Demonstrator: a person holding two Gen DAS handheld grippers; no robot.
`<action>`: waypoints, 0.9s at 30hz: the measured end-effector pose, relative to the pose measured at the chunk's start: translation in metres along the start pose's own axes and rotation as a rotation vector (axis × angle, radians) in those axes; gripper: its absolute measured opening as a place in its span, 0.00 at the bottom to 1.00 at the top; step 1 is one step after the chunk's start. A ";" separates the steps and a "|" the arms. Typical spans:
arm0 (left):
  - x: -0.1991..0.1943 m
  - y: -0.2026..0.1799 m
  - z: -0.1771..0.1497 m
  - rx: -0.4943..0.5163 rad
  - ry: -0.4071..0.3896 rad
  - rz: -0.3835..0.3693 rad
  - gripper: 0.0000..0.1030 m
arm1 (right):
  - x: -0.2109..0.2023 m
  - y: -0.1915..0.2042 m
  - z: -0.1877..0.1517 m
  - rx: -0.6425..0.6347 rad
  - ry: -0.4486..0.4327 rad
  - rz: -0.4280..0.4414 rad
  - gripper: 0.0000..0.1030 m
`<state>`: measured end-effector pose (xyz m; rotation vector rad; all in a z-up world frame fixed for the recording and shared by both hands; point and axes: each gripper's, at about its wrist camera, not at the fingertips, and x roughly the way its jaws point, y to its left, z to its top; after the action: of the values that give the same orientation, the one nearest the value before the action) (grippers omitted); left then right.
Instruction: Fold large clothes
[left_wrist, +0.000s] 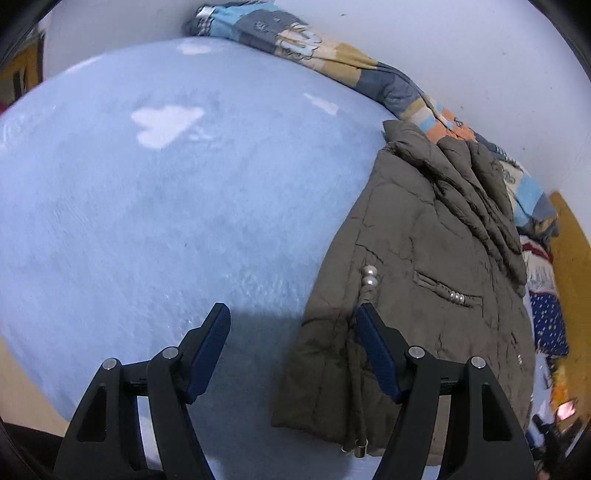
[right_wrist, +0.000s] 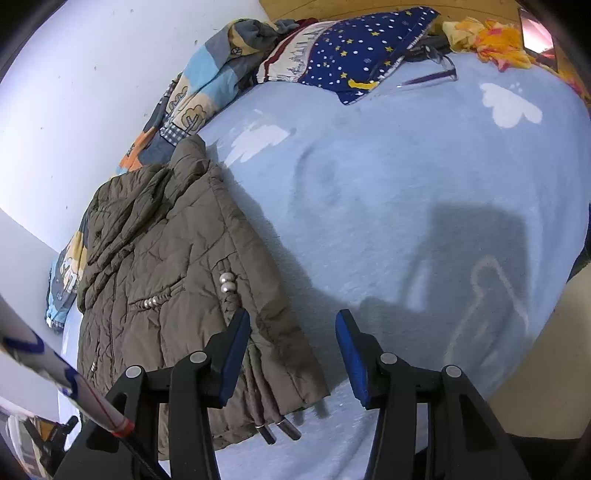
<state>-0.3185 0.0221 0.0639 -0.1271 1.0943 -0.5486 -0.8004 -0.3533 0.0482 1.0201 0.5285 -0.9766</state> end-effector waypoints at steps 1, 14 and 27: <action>0.002 0.002 -0.001 -0.022 0.011 -0.024 0.68 | 0.000 -0.003 0.000 0.015 0.002 0.008 0.54; 0.005 0.006 -0.013 -0.105 0.023 -0.120 0.68 | 0.023 -0.033 -0.008 0.244 0.087 0.153 0.64; 0.006 -0.028 -0.042 0.000 0.033 -0.154 0.68 | 0.042 0.006 -0.041 0.209 0.210 0.332 0.65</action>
<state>-0.3634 0.0025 0.0497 -0.2039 1.1226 -0.6906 -0.7722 -0.3338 0.0008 1.3594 0.4161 -0.6407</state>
